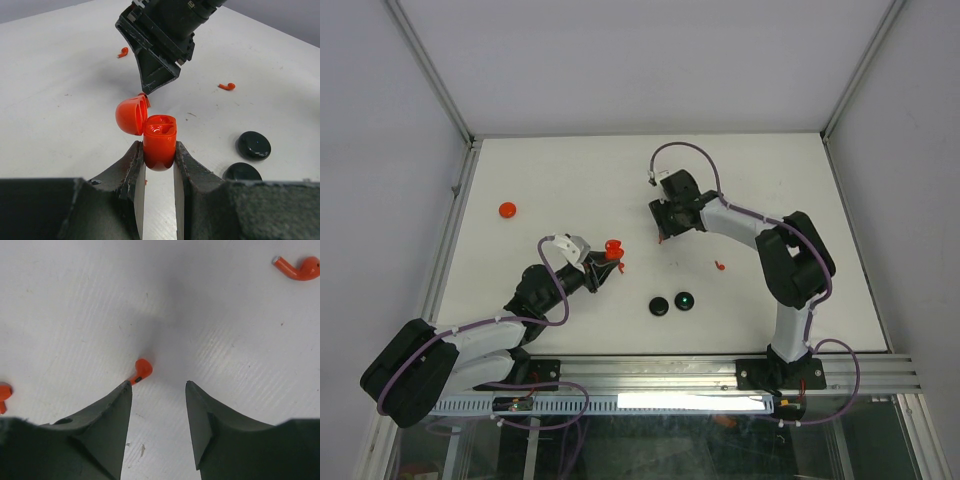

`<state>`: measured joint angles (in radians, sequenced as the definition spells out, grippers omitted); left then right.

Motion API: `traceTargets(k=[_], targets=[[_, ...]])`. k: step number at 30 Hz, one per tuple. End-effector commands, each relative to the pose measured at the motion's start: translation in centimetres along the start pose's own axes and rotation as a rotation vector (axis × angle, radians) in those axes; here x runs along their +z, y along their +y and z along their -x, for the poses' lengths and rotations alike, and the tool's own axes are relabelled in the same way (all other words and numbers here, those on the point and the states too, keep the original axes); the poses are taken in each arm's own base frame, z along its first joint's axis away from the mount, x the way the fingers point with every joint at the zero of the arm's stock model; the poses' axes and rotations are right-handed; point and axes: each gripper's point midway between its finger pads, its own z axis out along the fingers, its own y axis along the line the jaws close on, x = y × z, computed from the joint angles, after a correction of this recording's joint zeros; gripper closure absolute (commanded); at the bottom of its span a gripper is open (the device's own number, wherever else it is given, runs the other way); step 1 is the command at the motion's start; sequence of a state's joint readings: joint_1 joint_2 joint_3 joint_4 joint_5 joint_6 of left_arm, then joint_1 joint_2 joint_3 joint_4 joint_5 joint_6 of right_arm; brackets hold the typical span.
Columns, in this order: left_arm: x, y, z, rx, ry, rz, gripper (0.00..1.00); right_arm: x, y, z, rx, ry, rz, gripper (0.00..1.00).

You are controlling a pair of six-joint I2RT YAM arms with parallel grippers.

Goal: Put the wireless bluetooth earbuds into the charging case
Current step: Pick up the earbud from the center of the board.

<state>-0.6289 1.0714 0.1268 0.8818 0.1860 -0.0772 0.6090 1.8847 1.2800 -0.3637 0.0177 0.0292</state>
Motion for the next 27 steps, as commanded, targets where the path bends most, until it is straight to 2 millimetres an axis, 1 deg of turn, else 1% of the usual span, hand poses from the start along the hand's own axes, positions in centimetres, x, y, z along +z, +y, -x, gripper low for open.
traceTargets(k=[1, 5, 8, 12, 17, 27], targets=[[0.7, -0.1, 2.2, 0.022, -0.061, -0.004, 1.0, -1.6, 1.7, 3.5, 0.081, -0.078, 0.028, 0.5], [0.7, -0.1, 2.1, 0.021, -0.06, -0.004, 1.0, -0.9, 1.7, 3.3, 0.192, -0.074, -0.033, 0.49], [0.8, -0.1, 2.2, 0.02, -0.061, -0.004, 1.0, -0.2, 1.9, 3.2, 0.236, -0.078, -0.079, 0.5], [0.7, -0.1, 2.2, 0.019, -0.06, -0.005, 1.0, 0.6, 1.6, 2.8, 0.253, -0.061, -0.175, 0.5], [0.6, 0.0, 2.4, 0.019, -0.067, 0.003, 1.0, 1.3, 1.2, 2.4, 0.275, -0.052, -0.227, 0.52], [0.6, 0.1, 2.4, 0.013, -0.069, 0.011, 1.0, 2.4, 1.5, 0.9, 0.263, 0.003, -0.23, 0.55]])
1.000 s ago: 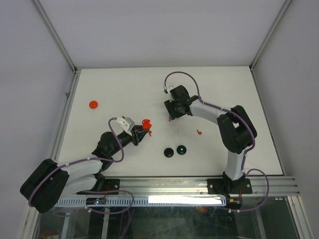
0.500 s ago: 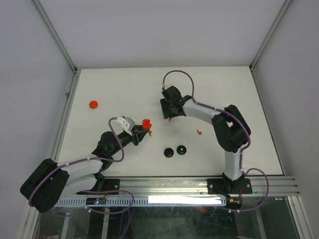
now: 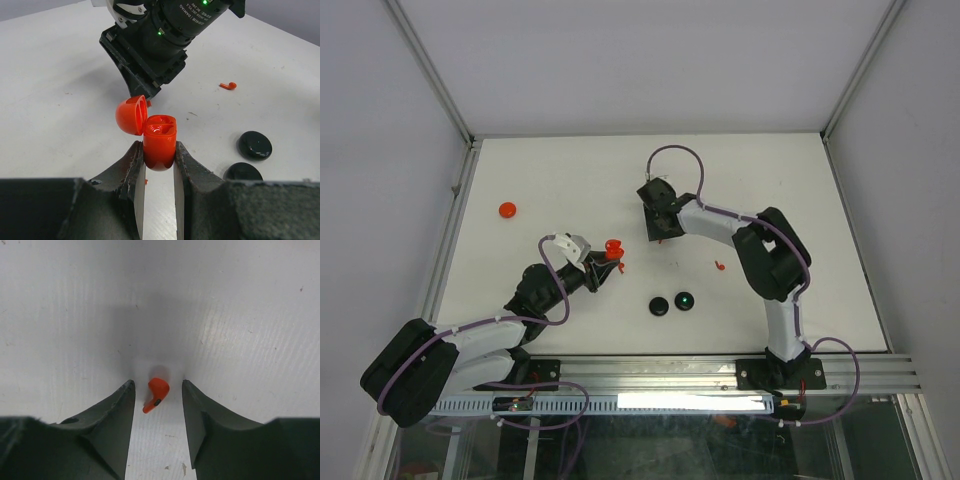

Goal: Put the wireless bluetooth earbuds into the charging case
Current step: Pick up the earbud from the center of the board.

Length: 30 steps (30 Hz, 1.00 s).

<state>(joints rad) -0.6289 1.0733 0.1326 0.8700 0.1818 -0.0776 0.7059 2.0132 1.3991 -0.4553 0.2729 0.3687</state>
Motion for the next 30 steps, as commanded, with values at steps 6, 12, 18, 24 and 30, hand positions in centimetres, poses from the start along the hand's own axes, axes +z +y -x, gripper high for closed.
traceTargets(k=[6, 12, 18, 24, 30], targets=[[0.5, 0.2, 2.5, 0.014, -0.075, 0.014, 1.0, 0.1, 1.0, 0.9, 0.026, 0.0, 0.012, 0.63], [0.5, 0.2, 2.5, 0.006, -0.076, 0.016, 1.0, -0.4, 1.0, 0.8, 0.022, 0.002, 0.023, 0.75], [0.4, 0.6, 2.8, -0.004, -0.097, 0.045, 1.0, -2.3, 1.3, 1.4, 0.005, -0.043, 0.061, 0.85], [-0.1, 1.0, 3.4, -0.031, -0.145, 0.073, 1.0, -5.0, 1.7, 2.5, -0.045, -0.14, 0.109, 0.86], [-0.5, 1.0, 3.9, -0.041, -0.194, 0.078, 1.0, -8.9, 2.2, 4.0, -0.102, -0.293, 0.164, 0.86]])
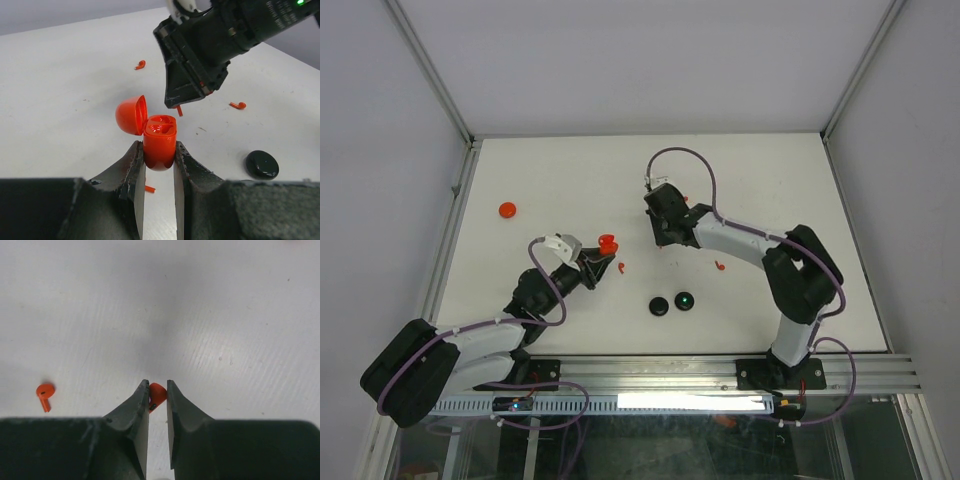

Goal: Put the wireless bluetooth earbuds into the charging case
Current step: Pick up the earbud from the center of the board, then place the earbud in the charging case.

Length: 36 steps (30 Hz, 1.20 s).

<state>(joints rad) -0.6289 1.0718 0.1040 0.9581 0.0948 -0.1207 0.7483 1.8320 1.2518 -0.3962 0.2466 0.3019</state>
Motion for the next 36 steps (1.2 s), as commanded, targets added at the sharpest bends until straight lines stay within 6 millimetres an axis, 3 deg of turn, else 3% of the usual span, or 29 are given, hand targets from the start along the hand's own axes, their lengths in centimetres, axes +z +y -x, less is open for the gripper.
traceTargets(k=[1, 6, 10, 20, 27, 36], targets=[[0.0, -0.4, 2.7, -0.012, -0.125, -0.009, 1.0, -4.9, 1.5, 5.4, -0.043, -0.255, 0.08, 0.86], [0.0, -1.3, 3.2, -0.032, -0.16, -0.057, 1.0, -9.5, 2.1, 8.2, -0.1, -0.446, 0.136, 0.86], [0.6, -2.2, 3.5, -0.047, -0.166, -0.109, 1.0, -12.6, 2.5, 9.3, -0.138, -0.554, 0.202, 0.85], [1.9, -4.8, 4.3, -0.049, -0.197, -0.27, 1.0, -19.4, 4.9, 9.7, -0.211, -0.743, 0.425, 0.85], [1.5, -6.6, 5.4, 0.007, -0.271, -0.386, 1.0, -22.2, 6.8, 8.8, -0.242, -0.823, 0.572, 0.84], [1.3, -8.5, 7.1, 0.056, -0.323, -0.498, 1.0, -23.9, 8.2, 7.2, -0.29, -0.883, 0.677, 0.83]])
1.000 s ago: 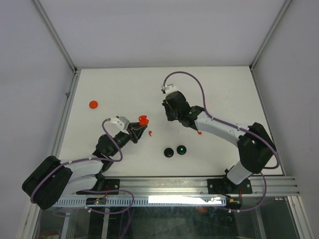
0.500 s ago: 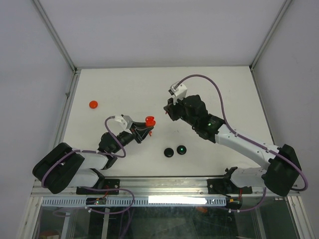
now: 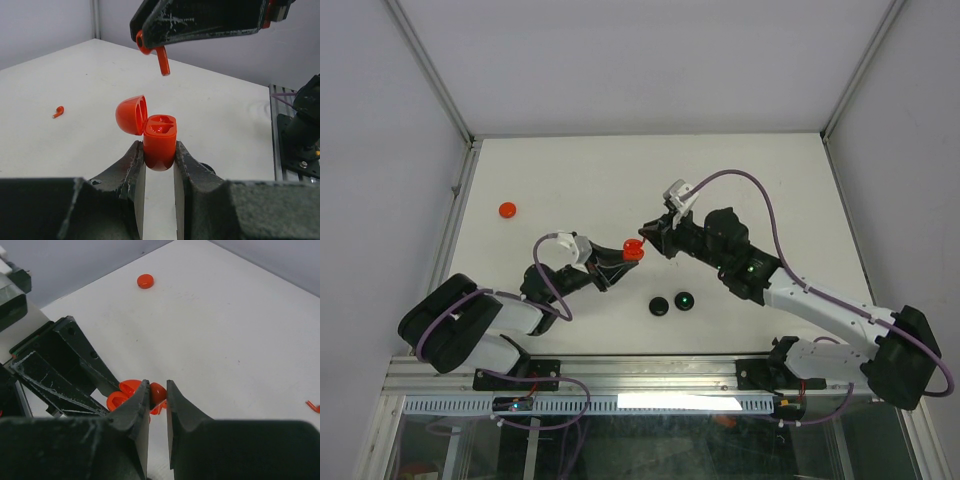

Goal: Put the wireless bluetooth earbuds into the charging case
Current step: Place the earbud in the charging case.

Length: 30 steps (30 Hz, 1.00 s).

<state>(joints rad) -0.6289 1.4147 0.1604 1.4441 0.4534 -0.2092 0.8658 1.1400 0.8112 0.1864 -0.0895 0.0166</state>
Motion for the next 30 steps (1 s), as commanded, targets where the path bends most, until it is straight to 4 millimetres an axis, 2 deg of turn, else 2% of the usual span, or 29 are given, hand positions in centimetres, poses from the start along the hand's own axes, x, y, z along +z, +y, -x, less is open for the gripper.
traceTargets(k=[1, 9, 30], targets=[[1.0, -2.2, 5.6, 0.113, -0.192, -0.12, 1.0, -1.0, 2.1, 3.6, -0.043, -0.156, 0.095, 0.83], [1.2, -2.6, 6.5, 0.047, -0.212, -0.133, 1.0, -1.8, 3.5, 3.6, -0.073, -0.196, 0.152, 0.83], [1.3, -3.5, 7.6, -0.019, -0.23, -0.171, 1.0, -1.0, 4.0, 2.6, -0.097, -0.186, 0.165, 0.83]])
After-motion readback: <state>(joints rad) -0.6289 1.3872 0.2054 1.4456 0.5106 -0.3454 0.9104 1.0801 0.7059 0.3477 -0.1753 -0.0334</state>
